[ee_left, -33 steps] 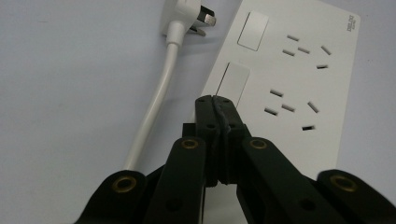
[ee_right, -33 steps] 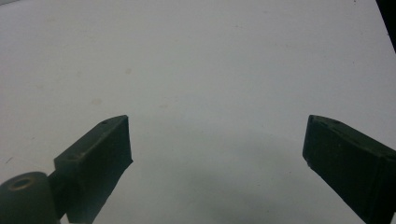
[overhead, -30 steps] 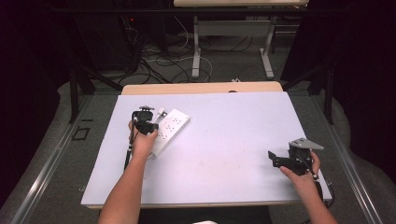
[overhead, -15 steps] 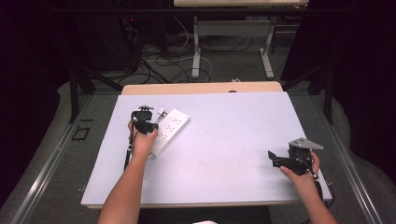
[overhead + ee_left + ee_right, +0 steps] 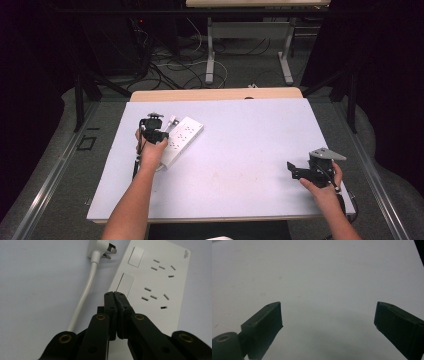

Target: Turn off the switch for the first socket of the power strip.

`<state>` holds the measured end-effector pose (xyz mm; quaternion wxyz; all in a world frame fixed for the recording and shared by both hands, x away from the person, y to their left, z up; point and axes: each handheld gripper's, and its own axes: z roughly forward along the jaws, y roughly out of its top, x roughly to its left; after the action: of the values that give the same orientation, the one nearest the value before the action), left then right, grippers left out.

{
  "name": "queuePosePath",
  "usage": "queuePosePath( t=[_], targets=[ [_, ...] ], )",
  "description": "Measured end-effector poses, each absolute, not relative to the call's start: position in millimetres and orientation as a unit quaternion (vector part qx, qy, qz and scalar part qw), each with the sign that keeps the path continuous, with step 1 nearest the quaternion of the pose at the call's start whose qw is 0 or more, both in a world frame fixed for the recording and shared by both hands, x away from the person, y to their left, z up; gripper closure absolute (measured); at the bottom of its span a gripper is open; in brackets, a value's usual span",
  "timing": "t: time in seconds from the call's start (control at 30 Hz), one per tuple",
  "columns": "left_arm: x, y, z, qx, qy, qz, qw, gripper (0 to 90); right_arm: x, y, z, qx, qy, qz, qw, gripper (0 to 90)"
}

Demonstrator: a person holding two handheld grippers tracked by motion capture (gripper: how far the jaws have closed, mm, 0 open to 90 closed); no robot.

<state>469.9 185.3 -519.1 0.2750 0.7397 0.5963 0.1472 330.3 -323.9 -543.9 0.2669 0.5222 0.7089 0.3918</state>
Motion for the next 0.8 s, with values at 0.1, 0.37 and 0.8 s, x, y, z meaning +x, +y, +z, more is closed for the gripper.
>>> queuePosePath(
  t=[0.1,0.37,0.8],
  targets=[
    [469.2,184.6,-518.0,0.741,0.595,0.146,0.275,86.9,330.5,-323.6,-544.1,0.522,0.708,0.392,0.269,7.2],
    [466.9,184.3,-514.6,0.745,0.588,0.152,0.274,83.6,330.3,-324.0,-544.0,0.522,0.709,0.392,0.267,7.7],
    [463.0,184.7,-510.4,0.746,0.585,0.156,0.278,72.1,330.4,-324.6,-543.9,0.520,0.710,0.392,0.270,7.8]
  ],
)
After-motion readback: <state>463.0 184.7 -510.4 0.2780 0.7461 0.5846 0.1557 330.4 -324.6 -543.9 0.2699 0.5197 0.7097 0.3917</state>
